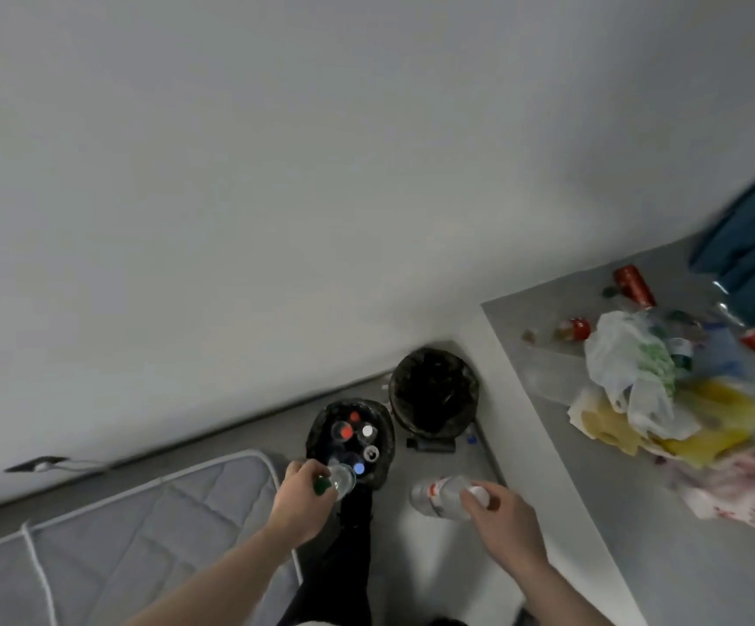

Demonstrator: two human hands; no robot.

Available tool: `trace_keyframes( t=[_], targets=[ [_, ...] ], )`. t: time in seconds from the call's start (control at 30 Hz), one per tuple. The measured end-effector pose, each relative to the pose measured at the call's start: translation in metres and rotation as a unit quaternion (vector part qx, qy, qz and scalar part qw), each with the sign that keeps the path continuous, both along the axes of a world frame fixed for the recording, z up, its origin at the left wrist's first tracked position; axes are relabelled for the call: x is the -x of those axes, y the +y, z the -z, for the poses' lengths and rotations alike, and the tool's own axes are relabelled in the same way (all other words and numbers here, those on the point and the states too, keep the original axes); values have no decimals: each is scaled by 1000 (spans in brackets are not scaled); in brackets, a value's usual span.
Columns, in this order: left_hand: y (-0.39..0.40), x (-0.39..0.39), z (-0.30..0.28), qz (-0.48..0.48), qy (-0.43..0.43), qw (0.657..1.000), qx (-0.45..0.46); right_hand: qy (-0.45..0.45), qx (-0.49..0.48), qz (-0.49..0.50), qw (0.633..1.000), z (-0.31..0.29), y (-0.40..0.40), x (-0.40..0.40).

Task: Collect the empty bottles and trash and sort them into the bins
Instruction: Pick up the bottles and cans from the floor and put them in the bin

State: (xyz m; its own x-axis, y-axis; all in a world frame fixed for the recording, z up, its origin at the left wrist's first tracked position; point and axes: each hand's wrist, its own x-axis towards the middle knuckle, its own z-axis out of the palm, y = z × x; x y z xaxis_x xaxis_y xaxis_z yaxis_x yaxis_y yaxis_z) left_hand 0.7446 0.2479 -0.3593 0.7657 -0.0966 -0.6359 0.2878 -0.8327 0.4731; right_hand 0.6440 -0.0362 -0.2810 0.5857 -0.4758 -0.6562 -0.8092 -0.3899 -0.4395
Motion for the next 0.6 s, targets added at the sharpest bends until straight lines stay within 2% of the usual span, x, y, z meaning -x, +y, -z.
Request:
trace_keyframes(
  t=[0.27,0.4,0.6],
  targets=[
    [-33,-75,101,32,81,996,-26,53,-48,47,996,85,-8,-76],
    [-49,-93,164,45,89,994,-33,66,-58,68,994,147,-14,-94],
    [-61,-99,247,54,115,991,-45,79,-66,51,993,238,-18,-105]
  ],
)
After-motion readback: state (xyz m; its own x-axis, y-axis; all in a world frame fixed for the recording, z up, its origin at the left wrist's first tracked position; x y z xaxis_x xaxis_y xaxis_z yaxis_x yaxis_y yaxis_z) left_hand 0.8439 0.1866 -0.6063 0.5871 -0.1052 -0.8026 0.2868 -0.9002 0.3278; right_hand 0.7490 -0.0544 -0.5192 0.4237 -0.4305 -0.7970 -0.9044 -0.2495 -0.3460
